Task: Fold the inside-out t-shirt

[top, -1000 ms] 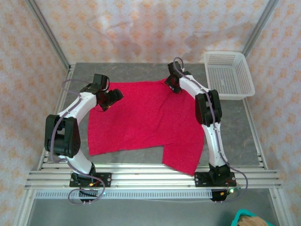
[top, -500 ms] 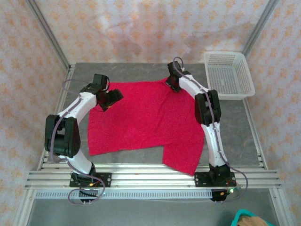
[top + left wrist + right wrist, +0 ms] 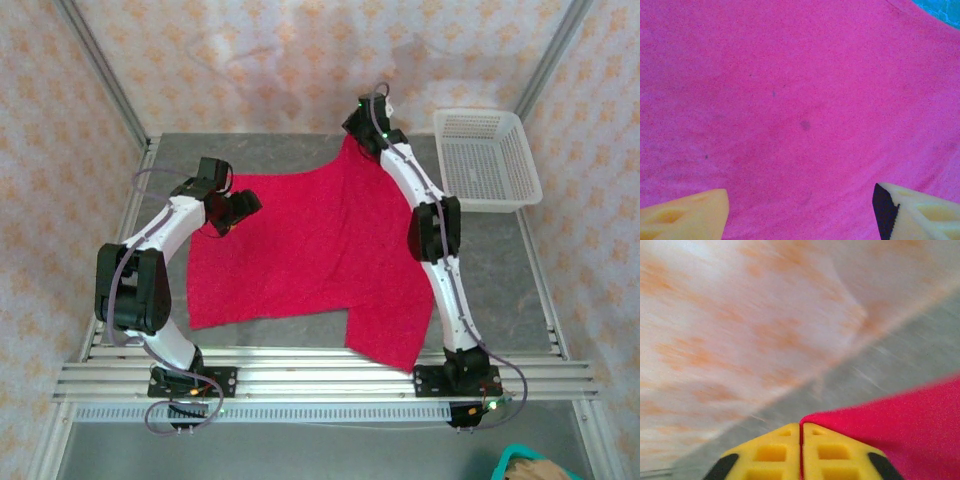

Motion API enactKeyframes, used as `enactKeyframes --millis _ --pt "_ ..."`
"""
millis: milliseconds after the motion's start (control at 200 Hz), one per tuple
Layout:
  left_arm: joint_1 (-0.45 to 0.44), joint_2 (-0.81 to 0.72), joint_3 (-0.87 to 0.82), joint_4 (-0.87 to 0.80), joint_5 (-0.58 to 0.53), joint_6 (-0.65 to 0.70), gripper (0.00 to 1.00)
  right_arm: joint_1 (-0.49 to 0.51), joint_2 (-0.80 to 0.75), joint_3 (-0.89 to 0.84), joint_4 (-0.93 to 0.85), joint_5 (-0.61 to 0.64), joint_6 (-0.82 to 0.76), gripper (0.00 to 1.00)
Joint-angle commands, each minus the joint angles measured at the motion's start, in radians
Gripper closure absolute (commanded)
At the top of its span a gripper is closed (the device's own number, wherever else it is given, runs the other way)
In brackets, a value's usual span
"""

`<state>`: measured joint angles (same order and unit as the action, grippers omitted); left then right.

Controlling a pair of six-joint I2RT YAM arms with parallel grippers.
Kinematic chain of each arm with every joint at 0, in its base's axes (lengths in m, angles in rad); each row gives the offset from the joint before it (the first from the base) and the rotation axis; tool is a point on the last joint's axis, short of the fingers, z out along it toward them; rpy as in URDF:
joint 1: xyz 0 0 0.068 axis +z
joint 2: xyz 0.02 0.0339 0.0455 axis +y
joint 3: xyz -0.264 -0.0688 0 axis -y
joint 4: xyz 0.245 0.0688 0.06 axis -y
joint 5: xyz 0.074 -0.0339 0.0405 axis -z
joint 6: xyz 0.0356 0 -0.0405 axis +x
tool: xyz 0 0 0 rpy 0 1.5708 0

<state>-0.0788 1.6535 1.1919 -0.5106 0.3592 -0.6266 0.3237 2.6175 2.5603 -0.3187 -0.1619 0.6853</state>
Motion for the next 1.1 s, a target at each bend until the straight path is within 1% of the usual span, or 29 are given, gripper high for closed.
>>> enactKeyframes --millis 0,25,40,75,105,165,230,305,365,420,485,555,620,696,771,841,931,1006,1096 --pt "0.0 -0.015 -0.032 -0.008 -0.016 0.015 0.23 -0.016 0.161 0.145 0.129 -0.092 0.007 0.36" --pt "-0.001 -0.014 -0.034 -0.01 -0.017 0.016 0.23 -0.021 0.173 0.174 0.111 -0.104 0.02 0.25" --pt "0.0 -0.014 -0.035 -0.013 -0.017 0.018 0.23 -0.024 0.177 0.185 0.096 -0.112 0.027 0.2" --pt "0.001 -0.016 -0.033 -0.022 -0.017 0.023 0.23 -0.032 0.168 0.186 0.068 -0.131 0.036 0.13" --pt "-0.001 -0.018 -0.031 -0.032 -0.019 0.026 0.22 -0.034 0.148 0.17 0.033 -0.137 0.027 0.1" --pt "0.0 -0.029 -0.025 -0.049 -0.027 0.032 0.22 -0.033 0.077 0.109 -0.06 -0.115 -0.01 0.09" --pt "0.001 -0.044 -0.015 -0.068 -0.036 0.036 0.22 -0.029 -0.032 -0.038 -0.095 -0.098 -0.043 0.09" --pt "0.001 -0.053 0.007 -0.098 -0.047 0.046 0.22 -0.024 -0.167 -0.257 -0.076 -0.047 -0.068 0.09" --pt "0.006 -0.047 0.031 -0.12 -0.057 0.05 0.21 -0.022 -0.243 -0.401 -0.056 0.012 -0.083 0.09" --pt "0.023 -0.034 0.043 -0.109 -0.032 0.045 0.21 -0.026 -0.277 -0.485 -0.029 0.034 -0.097 0.08" --pt "0.044 -0.009 0.061 -0.109 -0.005 0.034 0.22 -0.038 -0.281 -0.531 0.01 0.029 -0.098 0.08" --pt "0.054 0.006 0.083 -0.123 0.007 0.031 0.22 -0.049 -0.25 -0.525 0.049 0.009 -0.096 0.08" --pt "0.054 0.001 0.079 -0.114 0.008 0.027 0.22 -0.054 -0.206 -0.478 0.049 0.003 -0.098 0.08" --pt "0.053 -0.008 0.069 -0.109 0.005 0.026 0.22 -0.057 -0.14 -0.387 -0.004 0.012 -0.087 0.08" --pt "0.054 -0.011 0.062 -0.114 -0.001 0.031 0.22 -0.062 -0.072 -0.281 -0.077 0.014 -0.058 0.1" --pt "0.054 -0.011 0.061 -0.114 -0.002 0.034 0.22 -0.061 -0.029 -0.214 -0.129 0.029 -0.039 0.19" --pt "0.054 -0.009 0.064 -0.115 0.001 0.038 0.24 -0.064 -0.018 -0.195 -0.154 0.067 -0.019 0.3" --pt "0.054 -0.006 0.072 -0.117 0.002 0.038 0.25 -0.063 -0.027 -0.21 -0.16 0.089 -0.008 0.35" --pt "0.054 -0.005 0.081 -0.119 0.002 0.041 0.25 -0.063 -0.045 -0.249 -0.143 0.102 -0.001 0.35"
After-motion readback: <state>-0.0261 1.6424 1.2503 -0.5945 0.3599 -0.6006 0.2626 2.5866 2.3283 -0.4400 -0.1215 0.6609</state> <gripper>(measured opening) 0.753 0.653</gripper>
